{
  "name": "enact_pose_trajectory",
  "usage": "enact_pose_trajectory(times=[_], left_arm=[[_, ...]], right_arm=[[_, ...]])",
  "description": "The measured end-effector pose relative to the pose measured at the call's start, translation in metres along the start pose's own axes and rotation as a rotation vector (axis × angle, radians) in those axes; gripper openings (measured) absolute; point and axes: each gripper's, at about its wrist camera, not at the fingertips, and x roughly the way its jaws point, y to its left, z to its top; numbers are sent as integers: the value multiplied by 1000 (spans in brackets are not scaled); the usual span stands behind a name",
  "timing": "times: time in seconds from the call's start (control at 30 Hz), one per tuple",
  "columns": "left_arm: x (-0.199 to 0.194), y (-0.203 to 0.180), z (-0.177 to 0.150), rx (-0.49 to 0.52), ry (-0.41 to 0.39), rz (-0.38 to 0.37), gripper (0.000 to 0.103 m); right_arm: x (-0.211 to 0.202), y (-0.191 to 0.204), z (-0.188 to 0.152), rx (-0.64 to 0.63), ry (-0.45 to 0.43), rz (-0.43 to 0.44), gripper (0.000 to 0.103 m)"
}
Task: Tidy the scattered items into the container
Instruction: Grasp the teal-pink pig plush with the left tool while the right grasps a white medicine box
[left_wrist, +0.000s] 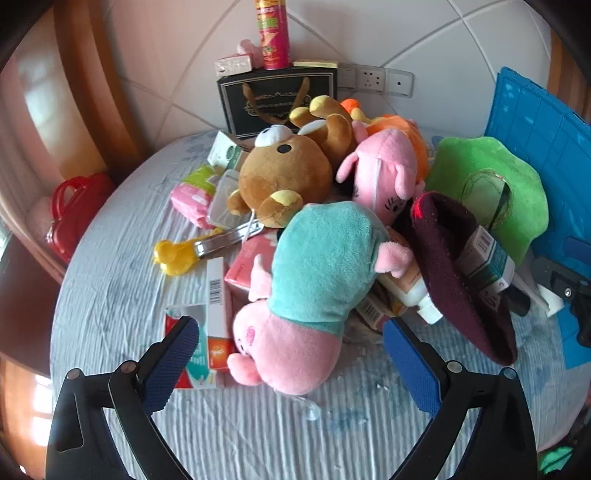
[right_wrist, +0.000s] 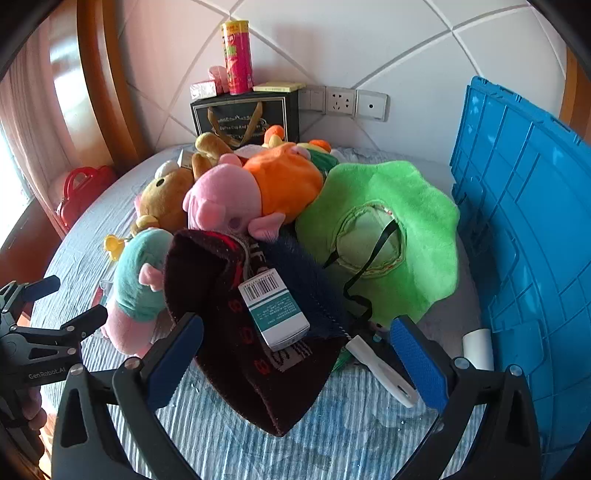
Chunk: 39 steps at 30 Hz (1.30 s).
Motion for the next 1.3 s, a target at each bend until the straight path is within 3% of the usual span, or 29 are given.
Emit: enact_pose_trajectory(times=[0.13,0.23,0.3,0.53,0.6,0.67,0.9,1.1,1.3], left_arm=[[27,0,1,4,40,-19,102],[47,-1,2,12,73,-34,102],[58,-2,3,20,92,-23,101],[81,-6,14,35,106,-35,99],[86,-7,15,38,114,-47,94],[92,-11,15,47,129,-59,85],[96,-18,15,65,118,-28,71],[77,-20,10,54,100,-37,69],[34,-23,10,55,12,-55,69]], right_arm=[[24,4,-2,-21,54,8,101],[43,5,-1,-20,99,10,87],[53,6,-1,-19,119,1,65],[77,9,3,-21,165,13,64],[83,11,4,-13,176,19,50],[87,11,3,-4,184,17,48],[90,11,0,12,190,20,44],[79,10,-1,28,167,21,42],[53,16,-2,16,116,27,38]])
